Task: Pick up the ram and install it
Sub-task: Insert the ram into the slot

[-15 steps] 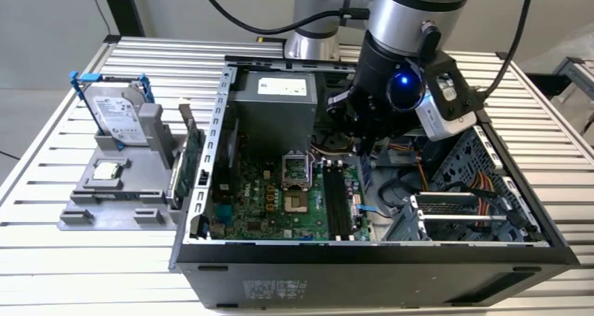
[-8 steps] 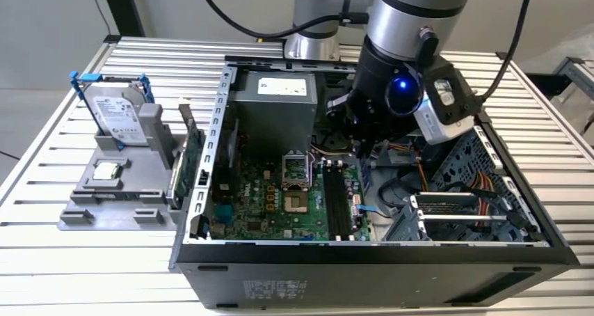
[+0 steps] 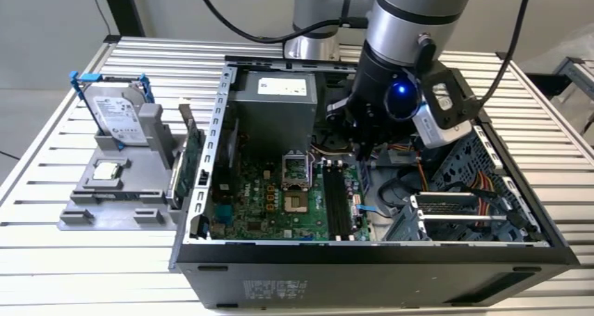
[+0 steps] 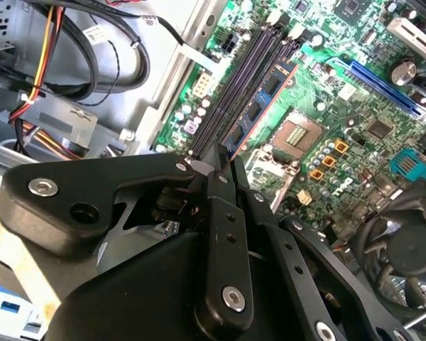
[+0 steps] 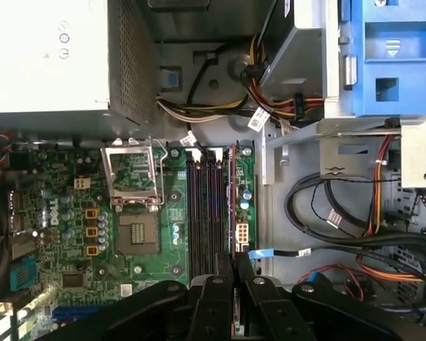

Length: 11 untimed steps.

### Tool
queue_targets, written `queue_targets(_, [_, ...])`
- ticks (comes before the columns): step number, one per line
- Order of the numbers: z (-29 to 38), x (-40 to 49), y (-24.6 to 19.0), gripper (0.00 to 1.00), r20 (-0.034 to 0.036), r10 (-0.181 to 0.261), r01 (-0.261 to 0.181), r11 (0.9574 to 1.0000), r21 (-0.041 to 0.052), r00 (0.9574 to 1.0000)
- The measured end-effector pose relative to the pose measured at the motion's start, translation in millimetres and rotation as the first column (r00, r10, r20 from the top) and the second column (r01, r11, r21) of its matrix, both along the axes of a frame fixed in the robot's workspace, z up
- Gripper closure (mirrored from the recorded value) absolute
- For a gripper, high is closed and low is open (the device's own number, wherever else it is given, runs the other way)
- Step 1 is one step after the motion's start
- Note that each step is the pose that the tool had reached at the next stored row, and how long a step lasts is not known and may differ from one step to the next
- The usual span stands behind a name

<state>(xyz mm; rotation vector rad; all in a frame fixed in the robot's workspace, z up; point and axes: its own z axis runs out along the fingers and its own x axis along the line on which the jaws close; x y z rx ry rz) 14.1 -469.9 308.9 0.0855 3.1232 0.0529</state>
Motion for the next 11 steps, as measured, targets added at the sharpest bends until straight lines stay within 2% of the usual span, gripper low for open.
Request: queue_targets(11, [-8.7,0.4,-0.2,1.0,0.0,0.016,-0.016,0.9999,-0.0019,0.9999])
